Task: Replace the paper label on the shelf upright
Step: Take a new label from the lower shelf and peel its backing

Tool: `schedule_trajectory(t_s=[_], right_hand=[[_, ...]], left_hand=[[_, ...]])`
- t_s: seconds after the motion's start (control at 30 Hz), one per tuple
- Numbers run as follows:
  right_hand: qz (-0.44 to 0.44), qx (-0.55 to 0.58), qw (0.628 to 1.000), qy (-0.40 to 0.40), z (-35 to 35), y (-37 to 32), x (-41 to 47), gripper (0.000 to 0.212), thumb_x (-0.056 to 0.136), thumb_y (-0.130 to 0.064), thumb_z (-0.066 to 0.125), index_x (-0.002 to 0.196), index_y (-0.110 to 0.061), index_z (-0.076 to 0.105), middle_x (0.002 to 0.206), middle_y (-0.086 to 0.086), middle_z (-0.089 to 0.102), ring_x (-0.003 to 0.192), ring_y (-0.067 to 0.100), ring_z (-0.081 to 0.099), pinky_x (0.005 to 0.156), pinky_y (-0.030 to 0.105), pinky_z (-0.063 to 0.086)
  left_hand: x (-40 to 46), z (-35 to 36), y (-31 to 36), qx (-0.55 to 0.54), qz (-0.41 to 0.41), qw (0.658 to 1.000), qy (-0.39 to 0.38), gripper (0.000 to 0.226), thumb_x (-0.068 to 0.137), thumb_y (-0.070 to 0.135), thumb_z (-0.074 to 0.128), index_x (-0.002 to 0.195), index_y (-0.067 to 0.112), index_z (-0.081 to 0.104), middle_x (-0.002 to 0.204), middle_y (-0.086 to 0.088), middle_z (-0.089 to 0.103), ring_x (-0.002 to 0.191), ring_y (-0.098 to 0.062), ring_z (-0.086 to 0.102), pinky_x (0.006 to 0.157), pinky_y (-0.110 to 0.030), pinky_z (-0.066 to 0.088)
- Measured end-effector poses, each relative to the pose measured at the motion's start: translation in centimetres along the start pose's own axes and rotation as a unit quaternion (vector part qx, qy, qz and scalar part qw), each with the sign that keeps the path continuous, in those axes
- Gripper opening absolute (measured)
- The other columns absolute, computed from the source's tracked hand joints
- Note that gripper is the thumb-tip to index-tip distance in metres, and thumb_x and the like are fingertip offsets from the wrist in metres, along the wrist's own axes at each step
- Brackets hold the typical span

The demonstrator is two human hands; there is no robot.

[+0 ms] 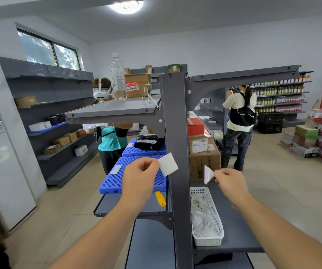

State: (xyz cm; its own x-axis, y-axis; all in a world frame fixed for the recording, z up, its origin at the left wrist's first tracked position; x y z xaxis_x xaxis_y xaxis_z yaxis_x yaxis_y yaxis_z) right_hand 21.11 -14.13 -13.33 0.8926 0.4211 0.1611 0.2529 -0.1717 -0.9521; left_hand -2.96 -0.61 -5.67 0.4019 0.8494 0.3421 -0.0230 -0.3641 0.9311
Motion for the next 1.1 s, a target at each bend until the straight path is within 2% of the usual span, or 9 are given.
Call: schedule_trajectory(t_s=[0.13,0.23,0.33,0.5,0.63,0.73,0.87,0.97,1.1], right_hand=[[0.03,-0.145,0.989,-0.017,-0.3,3.6,0.0,0.031,0.082,-0.016,0.061,0.055,-0.016,0.046,0.049,0.003,0.047,0.05,0.023,0.041,0.05,0.029,0.032],[0.012,-0.241,0.969,-0.059,0.6,5.3,0.3,0.025,0.082,-0.021,0.063,0.06,-0.01,0.057,0.061,0.01,0.068,0.058,0.024,0.059,0.056,0.031,0.047],[-0.01,-0.282,0.955,-0.091,2.0,5.9,0.7,0.023,0.081,-0.023,0.062,0.067,-0.004,0.063,0.067,0.01,0.072,0.061,0.024,0.066,0.055,0.032,0.05],[-0.036,-0.328,0.936,-0.125,4.2,6.3,1.4,0.029,0.081,-0.019,0.06,0.058,-0.011,0.044,0.052,0.006,0.052,0.05,0.02,0.047,0.048,0.029,0.031],[-0.054,-0.359,0.923,-0.13,5.3,6.7,2.1,0.035,0.078,-0.021,0.061,0.052,-0.014,0.038,0.047,0.001,0.046,0.044,0.021,0.047,0.044,0.027,0.031],[-0.054,-0.369,0.919,-0.132,5.8,6.9,2.6,0.035,0.076,-0.018,0.064,0.051,-0.012,0.041,0.047,0.004,0.049,0.046,0.023,0.052,0.044,0.027,0.033],[-0.049,-0.364,0.922,-0.124,6.0,6.9,3.0,0.021,0.077,-0.018,0.066,0.067,0.0,0.064,0.062,0.009,0.068,0.058,0.025,0.064,0.05,0.031,0.046],[-0.054,-0.367,0.919,-0.133,6.1,6.7,3.1,0.015,0.079,-0.021,0.066,0.068,-0.01,0.063,0.067,0.006,0.067,0.063,0.024,0.063,0.051,0.029,0.044],[-0.05,-0.372,0.916,-0.142,6.3,6.7,3.7,0.022,0.082,-0.022,0.064,0.063,-0.013,0.06,0.064,0.005,0.065,0.063,0.025,0.063,0.049,0.028,0.042]], left_hand=[[0.1,-0.4,-0.4,0.012,0.001,1.0,0.009,0.022,0.094,0.018,0.066,0.074,0.02,0.077,0.076,-0.003,0.072,0.062,-0.009,0.054,0.054,-0.031,0.043],[0.2,-0.7,-0.6,0.021,0.002,1.0,0.016,0.023,0.094,0.018,0.066,0.074,0.021,0.077,0.077,0.001,0.073,0.062,-0.005,0.055,0.054,-0.028,0.045],[0.2,-1.0,-0.9,0.028,-0.002,0.999,0.023,0.021,0.094,0.018,0.066,0.076,0.02,0.077,0.068,0.005,0.072,0.056,-0.001,0.054,0.047,-0.02,0.041],[0.2,-1.4,-1.1,0.046,-0.001,0.999,0.03,0.019,0.094,0.018,0.065,0.079,0.014,0.077,0.08,0.0,0.072,0.061,0.003,0.055,0.052,-0.023,0.045],[0.2,-1.8,-1.3,0.049,0.004,0.998,0.032,0.018,0.094,0.017,0.066,0.08,0.012,0.077,0.082,-0.002,0.071,0.06,0.006,0.054,0.055,-0.025,0.048],[0.2,-2.2,-1.6,0.06,0.009,0.998,0.036,0.018,0.096,0.018,0.066,0.083,0.014,0.077,0.083,0.005,0.071,0.061,0.013,0.056,0.052,-0.019,0.048],[0.2,-2.7,-2.0,0.06,0.0,0.997,0.047,0.018,0.094,0.018,0.066,0.081,0.013,0.077,0.081,-0.001,0.072,0.062,0.005,0.056,0.057,-0.027,0.049],[0.2,-2.7,-2.0,0.062,0.0,0.997,0.053,0.018,0.093,0.018,0.067,0.079,0.013,0.077,0.079,-0.006,0.072,0.061,-0.003,0.054,0.055,-0.022,0.047],[0.2,-2.6,-2.1,0.065,-0.005,0.997,0.05,0.017,0.093,0.019,0.067,0.08,0.018,0.078,0.079,0.005,0.074,0.063,0.003,0.058,0.057,-0.022,0.05]])
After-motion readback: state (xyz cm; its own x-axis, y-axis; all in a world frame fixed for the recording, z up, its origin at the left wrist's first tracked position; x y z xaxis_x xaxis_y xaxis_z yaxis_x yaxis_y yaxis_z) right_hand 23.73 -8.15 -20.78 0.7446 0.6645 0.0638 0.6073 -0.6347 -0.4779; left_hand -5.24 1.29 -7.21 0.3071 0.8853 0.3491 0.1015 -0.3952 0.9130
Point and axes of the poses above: each hand's wrist, its own x-axis towards the middle knuckle, its own z-axis out of the palm, y = z × x, the point moved 2 cm from there along x, towards the middle knuckle
